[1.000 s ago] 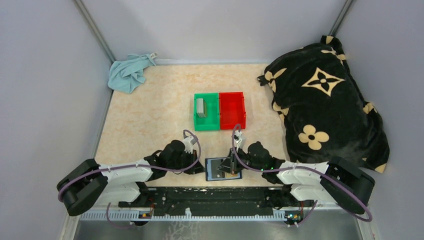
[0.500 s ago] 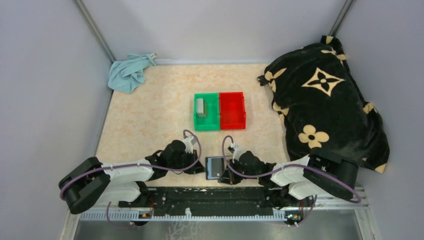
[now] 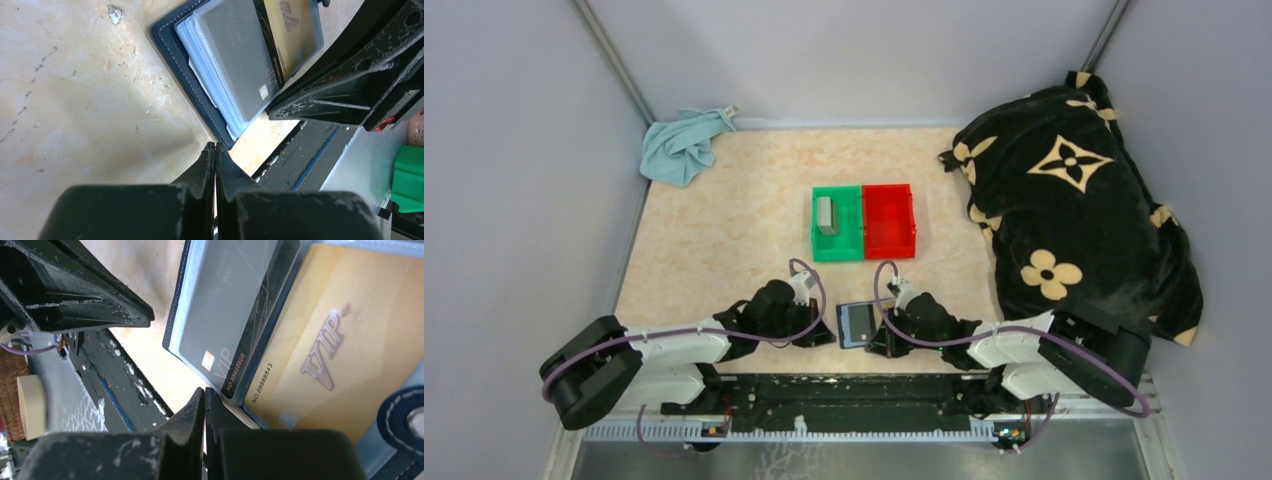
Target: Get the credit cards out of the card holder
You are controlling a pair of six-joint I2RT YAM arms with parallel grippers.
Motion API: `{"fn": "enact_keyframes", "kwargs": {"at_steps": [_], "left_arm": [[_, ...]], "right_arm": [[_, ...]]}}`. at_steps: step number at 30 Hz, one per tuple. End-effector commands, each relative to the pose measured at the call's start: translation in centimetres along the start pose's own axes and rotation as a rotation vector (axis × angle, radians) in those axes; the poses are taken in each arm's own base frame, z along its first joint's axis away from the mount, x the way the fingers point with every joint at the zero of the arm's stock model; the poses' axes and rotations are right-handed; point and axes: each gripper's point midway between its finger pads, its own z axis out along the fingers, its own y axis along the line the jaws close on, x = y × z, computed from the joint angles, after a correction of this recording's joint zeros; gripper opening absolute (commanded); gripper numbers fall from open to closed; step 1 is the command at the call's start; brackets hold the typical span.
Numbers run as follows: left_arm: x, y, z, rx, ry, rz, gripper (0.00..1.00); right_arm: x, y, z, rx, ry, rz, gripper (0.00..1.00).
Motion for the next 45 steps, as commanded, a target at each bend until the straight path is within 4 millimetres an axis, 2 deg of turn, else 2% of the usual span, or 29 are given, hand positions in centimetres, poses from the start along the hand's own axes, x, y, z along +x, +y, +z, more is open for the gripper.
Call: {"fn": "enact_keyframes", "kwargs": {"at_steps": [1,7,9,11,16,20,28,45], "left_arm": [[-0.4,-0.6,-0.1,0.022,-0.018,-0.001,0.02],[-2.3,-1.7,-0.1,0.025,-0.058,0.007,0.02],[-3.1,-2.5,0.0,0.043,-0.071,0.015,0.01],[-3.6,-3.0,0.1,0.052,-0.076,0.027,0.01],[-4.0,-3.5,0.7,0.055,-0.057,0.037,0.0],[-4.0,-3.2,1.2,0.045,-0.051,0.04,0.0],[-3.0,-2.0,1.8,0.007,-0.017,0.028,0.0],[-2.6,-1.9,2.6,0.01,0.012,0.018,0.0]], "right_arm": [[-3.0,2.1,-0.1,-0.048,-0.074,-0.044,0.0],[-4.4,4.6,-1.4,-0.128,-0.115,-0.051,0.0],[-5.2,4.8,-2.0,-0.128,-0.147,-0.049,0.0],[-6.1,4.1,-2.5,-0.109,-0.176,-0.031,0.0],[-7.4,1.1,-3.2,-0.018,-0.221,0.006,0.23],[-7.5,0.0,-3.1,0.006,-0.222,0.015,0.36],[-7.4,-0.6,-2.5,0.001,-0.217,0.026,0.36],[-6.1,-1.5,-1.3,-0.007,-0.18,0.03,0.36]]}}
